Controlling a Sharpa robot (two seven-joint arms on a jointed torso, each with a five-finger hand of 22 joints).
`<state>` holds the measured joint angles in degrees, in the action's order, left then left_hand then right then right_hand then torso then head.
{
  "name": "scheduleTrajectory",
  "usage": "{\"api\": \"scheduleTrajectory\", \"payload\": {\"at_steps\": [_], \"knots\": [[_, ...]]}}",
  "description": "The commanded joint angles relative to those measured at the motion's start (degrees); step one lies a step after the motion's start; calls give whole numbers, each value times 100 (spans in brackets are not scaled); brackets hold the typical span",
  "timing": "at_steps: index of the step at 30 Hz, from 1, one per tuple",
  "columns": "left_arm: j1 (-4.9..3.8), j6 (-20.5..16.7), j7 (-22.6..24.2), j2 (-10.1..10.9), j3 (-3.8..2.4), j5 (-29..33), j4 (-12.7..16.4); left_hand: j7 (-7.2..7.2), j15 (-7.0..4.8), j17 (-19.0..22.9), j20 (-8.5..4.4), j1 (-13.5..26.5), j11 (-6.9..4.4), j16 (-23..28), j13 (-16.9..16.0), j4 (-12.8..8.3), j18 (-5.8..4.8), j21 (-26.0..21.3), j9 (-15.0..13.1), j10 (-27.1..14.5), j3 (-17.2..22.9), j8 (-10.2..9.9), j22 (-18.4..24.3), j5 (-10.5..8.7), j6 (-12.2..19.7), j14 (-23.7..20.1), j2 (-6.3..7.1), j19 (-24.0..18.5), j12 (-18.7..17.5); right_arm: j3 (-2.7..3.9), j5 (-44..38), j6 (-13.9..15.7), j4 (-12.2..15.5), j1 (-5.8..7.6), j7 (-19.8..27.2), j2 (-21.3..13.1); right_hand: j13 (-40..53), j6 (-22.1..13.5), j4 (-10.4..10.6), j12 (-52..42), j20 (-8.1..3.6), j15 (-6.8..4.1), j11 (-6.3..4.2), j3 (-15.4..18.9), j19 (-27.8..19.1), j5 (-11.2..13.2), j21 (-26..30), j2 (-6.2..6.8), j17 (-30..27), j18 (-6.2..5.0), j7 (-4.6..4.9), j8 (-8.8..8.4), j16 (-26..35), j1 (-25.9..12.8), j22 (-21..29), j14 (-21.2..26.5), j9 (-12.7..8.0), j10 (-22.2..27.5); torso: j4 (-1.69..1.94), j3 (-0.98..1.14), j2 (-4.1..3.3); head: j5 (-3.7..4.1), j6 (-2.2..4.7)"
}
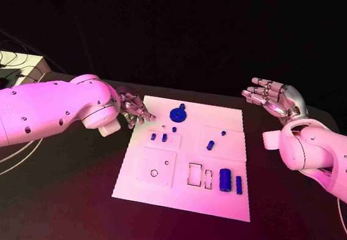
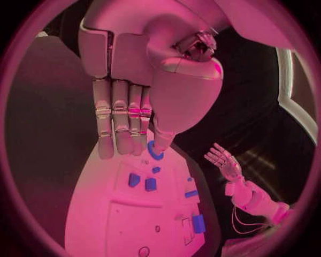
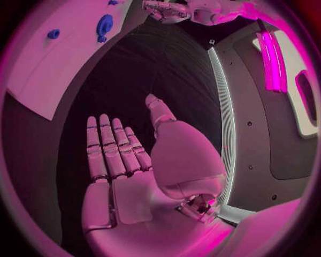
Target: Assemble the parts on the task board
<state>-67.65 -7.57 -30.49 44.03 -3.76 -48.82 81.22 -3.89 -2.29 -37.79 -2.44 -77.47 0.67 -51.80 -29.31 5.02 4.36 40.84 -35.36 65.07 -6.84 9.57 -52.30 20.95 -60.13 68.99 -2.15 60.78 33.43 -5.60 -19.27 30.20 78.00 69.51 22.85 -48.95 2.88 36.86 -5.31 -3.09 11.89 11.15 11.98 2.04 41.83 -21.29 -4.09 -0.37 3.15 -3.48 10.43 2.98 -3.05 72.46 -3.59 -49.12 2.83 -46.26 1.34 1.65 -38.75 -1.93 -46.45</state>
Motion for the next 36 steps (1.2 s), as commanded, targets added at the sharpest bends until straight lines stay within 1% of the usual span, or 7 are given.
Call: {"api": "scheduleTrajectory", "payload": {"at_steps": [1,5,11,17,22,29,36], "knots": [[1,-394,1095,-3,-24,459,-6,-138,116,234,106,-269,102,244,490,-155,62,-316,654,-173,123,-136,204,17,-27,-244,1,-123,-347,3,-43,-66,7,-1,54,-4,1,58,-53,20,-5,-6,2,-25,-4,-17,25,-18,-5,23,415,-26,-2,49,2,-34,0,-56,2,-4,-1,-2,13],[2,-449,1775,-31,-40,500,-25,-262,310,812,273,-663,294,1009,1465,-435,39,-908,1357,-323,462,-311,594,-13,17,-661,1,-431,-1210,3,-43,-72,7,-1,72,-3,5,277,-124,16,-17,-19,-23,-61,124,-9,5,-44,-1,19,364,-16,-7,113,-9,-119,9,-159,3,0,-1,-5,26],[39,-562,2656,-108,-21,-120,-33,-196,438,1529,406,-756,466,1834,2546,-800,96,-1339,2278,-189,682,-558,893,-99,-152,-627,177,-532,-2001,3,-60,-96,-4,-3,90,0,7,395,-179,14,-31,-34,-39,-85,253,-1,-15,-62,3,14,341,-14,-12,157,-17,-227,13,-234,1,-2,1,1,89],[132,-827,3284,-265,47,-1401,-94,-86,429,1728,438,-700,508,1949,2584,-940,154,-1430,2888,-165,700,-594,962,-175,-233,-398,370,-371,-2443,3,-116,-121,-14,-7,91,3,7,380,-192,14,-33,-34,-35,-84,260,-8,-13,-64,3,17,357,-15,-12,154,-16,-239,11,-237,0,-5,-2,7,136],[167,-921,3439,-494,209,-2605,-284,-79,350,1305,335,-727,480,1147,2584,-989,188,-1047,3145,-135,710,-590,611,-165,-289,-339,461,-197,-2602,3,-150,-131,-17,-16,94,10,7,364,-193,14,-35,-33,-31,-78,257,-13,-10,-62,4,18,364,-16,-12,145,-15,-242,11,-225,3,-9,-3,8,183],[185,-968,3445,-803,392,-3654,-639,-48,360,1213,365,-620,493,687,2577,-914,194,-891,3153,-250,965,-590,328,-117,-166,-623,711,-357,-2675,3,-185,-139,-15,-23,97,24,6,351,-197,15,-34,-31,-28,-70,253,-18,-6,-60,3,20,370,-16,-11,139,-14,-229,10,-208,-4,-13,-11,20,222],[192,-943,3365,-971,443,-4163,-869,9,352,1187,386,-467,466,276,2578,-722,180,-876,3149,-246,1078,-589,247,-174,-255,-654,957,-295,-2584,3,-199,-141,-12,-27,96,28,5,332,-195,16,-34,-31,-24,-64,255,-17,-4,-59,3,20,374,-17,-11,134,-15,-226,9,-187,3,-3,-4,26,219]]}}
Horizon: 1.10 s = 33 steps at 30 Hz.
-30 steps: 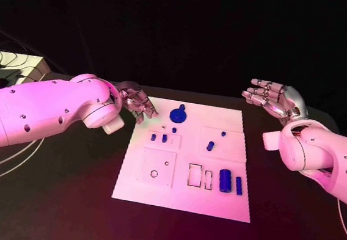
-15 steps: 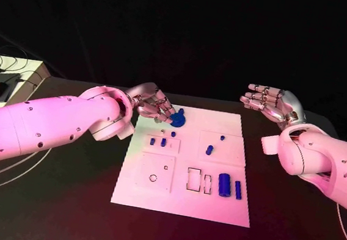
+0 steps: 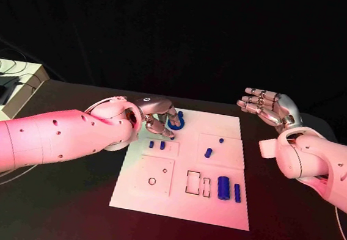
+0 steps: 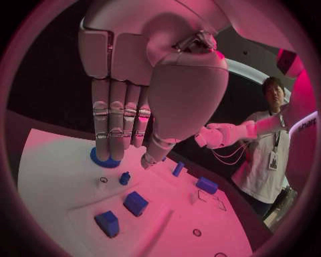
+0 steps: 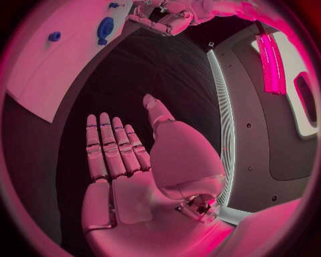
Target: Assemble the parts on the task board
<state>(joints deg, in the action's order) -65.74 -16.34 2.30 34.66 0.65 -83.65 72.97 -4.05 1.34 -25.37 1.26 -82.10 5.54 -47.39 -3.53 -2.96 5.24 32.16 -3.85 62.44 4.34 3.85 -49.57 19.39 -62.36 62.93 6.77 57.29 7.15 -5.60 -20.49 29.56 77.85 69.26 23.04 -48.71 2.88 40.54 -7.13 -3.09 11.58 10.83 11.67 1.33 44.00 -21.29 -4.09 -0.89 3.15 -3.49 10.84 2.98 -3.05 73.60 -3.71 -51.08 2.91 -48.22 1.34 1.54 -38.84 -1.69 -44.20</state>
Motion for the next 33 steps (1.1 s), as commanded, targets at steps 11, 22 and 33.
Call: {"api": "scheduleTrajectory", "payload": {"at_steps": [11,22,33], "knots": [[3,75,-10,-209,11,-898,-176,-9,-18,-111,10,-135,-54,-1317,0,304,181,420,4,221,-176,-28,-577,-41,-204,-178,45,109,112,3,-86,-85,7,-4,77,16,6,-47,-13,15,-2,2,9,10,19,-26,0,-10,2,20,335,-17,-11,21,0,-27,2,17,-3,11,5,4,-9],[3,436,-117,-331,17,-1004,-320,-30,-45,-2,-10,-90,-107,-1874,-3,240,222,767,4,527,282,-25,-1051,-21,-319,-251,68,6,-73,4,-88,-82,13,-4,79,21,5,-48,-8,16,-2,3,10,17,10,-25,3,-8,2,20,336,-16,-11,14,1,-24,3,30,2,13,3,13,-27],[12,553,-146,-457,38,-1013,-495,-87,-3,182,40,2,-55,-2079,-3,182,276,802,8,553,478,-28,-1234,-26,-280,-295,114,-15,-237,4,-95,-87,22,-4,81,27,5,-56,-3,16,0,4,11,21,11,-28,3,-13,2,19,338,-16,-11,14,1,-19,2,39,2,12,6,18,-38]]}}
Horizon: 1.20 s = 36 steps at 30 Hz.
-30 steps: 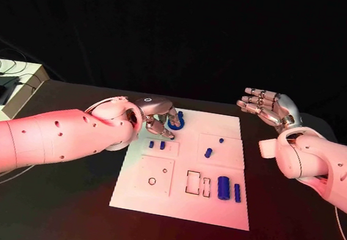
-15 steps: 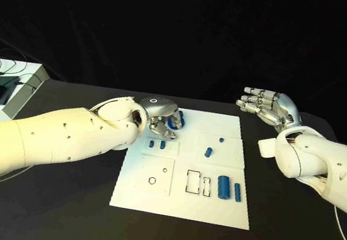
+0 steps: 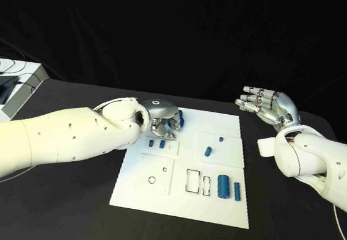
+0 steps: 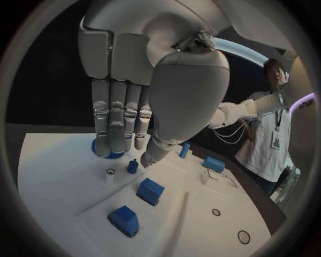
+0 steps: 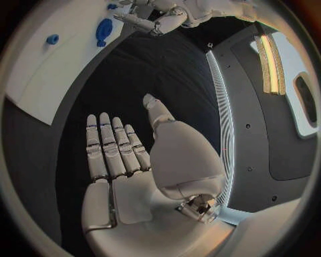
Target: Assemble the parts on the task board
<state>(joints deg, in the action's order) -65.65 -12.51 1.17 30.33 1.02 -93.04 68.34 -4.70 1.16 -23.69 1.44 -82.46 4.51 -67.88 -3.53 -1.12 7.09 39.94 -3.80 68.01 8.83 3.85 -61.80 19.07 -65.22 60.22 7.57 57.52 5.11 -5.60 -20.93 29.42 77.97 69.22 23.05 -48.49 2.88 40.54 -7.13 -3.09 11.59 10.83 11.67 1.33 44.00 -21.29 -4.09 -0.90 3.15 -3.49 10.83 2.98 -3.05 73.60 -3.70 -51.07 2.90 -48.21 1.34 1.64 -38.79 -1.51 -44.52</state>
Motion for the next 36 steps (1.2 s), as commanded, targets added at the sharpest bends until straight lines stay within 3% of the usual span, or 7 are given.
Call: {"api": "scheduleTrajectory", "payload": {"at_steps": [1,9,19,36], "knots": [[5,167,-35,-29,1,-72,-47,-29,18,16,23,42,53,-32,-2,0,92,23,3,-13,28,-28,-13,5,5,-22,35,-36,-38,3,-51,-72,11,0,79,5,5,-56,-3,16,-1,4,11,20,11,-29,3,-12,2,19,338,-16,-12,15,-1,-19,2,38,2,2,2,0,-6],[30,165,-24,-66,3,-52,-117,-62,11,40,34,39,44,-138,-2,5,130,63,4,20,92,-29,-85,7,-31,15,16,10,-49,3,-51,-72,17,0,80,5,5,-56,-3,16,-1,4,11,20,11,-29,3,-12,2,19,338,-16,-12,15,-1,-19,2,38,1,2,-1,14,-8],[99,204,-7,-130,1,-27,-227,-42,-20,118,31,34,12,-186,0,-73,161,119,3,138,458,-29,-239,-5,-146,8,-40,-20,-124,4,-51,-69,24,0,82,15,5,-56,-3,16,-1,4,11,20,11,-29,3,-12,2,19,338,-16,-12,15,-1,-19,2,38,0,0,-2,30,-25],[111,312,-44,-126,1,6,-277,-106,-82,110,-21,81,-72,-279,-8,-262,162,233,6,397,636,-27,-434,-11,-213,93,-139,6,-142,4,-58,-61,47,1,81,5,5,-50,7,17,-2,3,11,29,17,-31,3,-10,2,16,338,-16,-11,15,-1,-21,3,36,4,1,4,34,-48]]}}
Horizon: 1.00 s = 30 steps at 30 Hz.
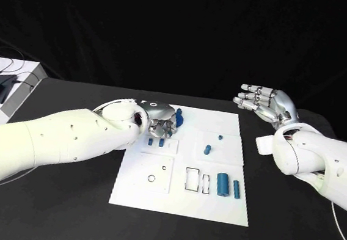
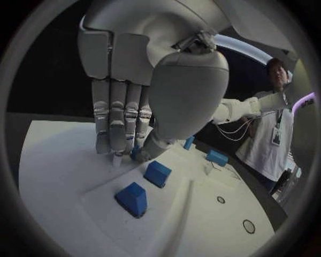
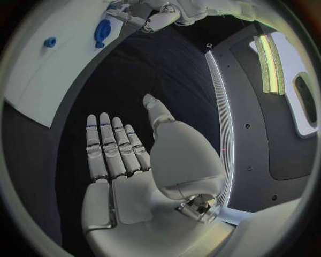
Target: Assemble the parts on the task board
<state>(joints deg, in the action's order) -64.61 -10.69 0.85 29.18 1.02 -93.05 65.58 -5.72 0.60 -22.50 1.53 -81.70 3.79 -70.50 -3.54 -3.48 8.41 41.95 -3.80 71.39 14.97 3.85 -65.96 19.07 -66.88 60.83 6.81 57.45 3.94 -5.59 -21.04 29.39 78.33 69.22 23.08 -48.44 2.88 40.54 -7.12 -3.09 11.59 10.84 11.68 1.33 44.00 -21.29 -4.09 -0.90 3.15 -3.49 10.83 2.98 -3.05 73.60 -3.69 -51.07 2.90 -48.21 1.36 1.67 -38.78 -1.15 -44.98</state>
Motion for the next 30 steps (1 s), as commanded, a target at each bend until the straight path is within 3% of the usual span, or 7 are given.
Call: {"api": "scheduleTrajectory", "payload": {"at_steps": [1,14,22,26,30], "knots": [[7,133,-11,-10,1,15,-2,-10,-37,-14,-35,-6,-13,-29,-8,-36,32,41,4,100,26,-26,-27,-11,-74,49,-82,20,-26,4,-48,-57,11,0,79,0,5,-50,12,16,0,4,8,29,11,-34,5,-12,2,17,338,-16,-11,15,-1,-20,3,25,1,1,3,-4,-6],[8,-128,74,17,-9,122,20,-26,-119,-67,-143,-105,-99,-25,-15,-263,7,174,6,380,-57,-29,-183,-16,-259,215,-295,81,-37,4,-50,-51,17,1,82,-4,5,-48,14,16,1,4,10,29,3,-35,6,-11,1,18,337,-16,-10,14,0,-13,3,32,-1,-1,1,-4,5],[9,-305,130,74,-26,239,135,-34,-111,-101,-124,-69,-84,4,-11,-336,29,177,8,350,-49,-32,-219,-11,-241,226,-309,75,-42,4,-56,-49,18,1,84,-6,5,-57,20,16,0,5,10,29,-4,-35,7,-13,1,18,338,-18,-11,12,0,-6,2,31,-1,-1,2,-3,21],[9,-350,151,134,-73,295,252,-41,-104,-106,-117,-58,-75,10,-10,-339,34,174,9,328,-42,-32,-222,-12,-220,226,-305,75,-43,4,-58,-49,15,1,85,-6,5,-57,20,16,0,5,10,29,-4,-35,7,-13,1,18,338,-18,-11,12,0,-6,2,31,1,0,7,-2,28],[10,-387,154,221,-179,360,414,-46,-102,-109,-113,-57,-72,12,-10,-344,39,174,8,323,-37,-32,-225,-12,-216,229,-301,77,-43,4,-58,-50,11,1,84,-7,5,-57,20,16,0,5,10,29,-4,-35,7,-13,1,18,338,-18,-11,12,0,-6,2,31,5,-1,5,1,31]]}}
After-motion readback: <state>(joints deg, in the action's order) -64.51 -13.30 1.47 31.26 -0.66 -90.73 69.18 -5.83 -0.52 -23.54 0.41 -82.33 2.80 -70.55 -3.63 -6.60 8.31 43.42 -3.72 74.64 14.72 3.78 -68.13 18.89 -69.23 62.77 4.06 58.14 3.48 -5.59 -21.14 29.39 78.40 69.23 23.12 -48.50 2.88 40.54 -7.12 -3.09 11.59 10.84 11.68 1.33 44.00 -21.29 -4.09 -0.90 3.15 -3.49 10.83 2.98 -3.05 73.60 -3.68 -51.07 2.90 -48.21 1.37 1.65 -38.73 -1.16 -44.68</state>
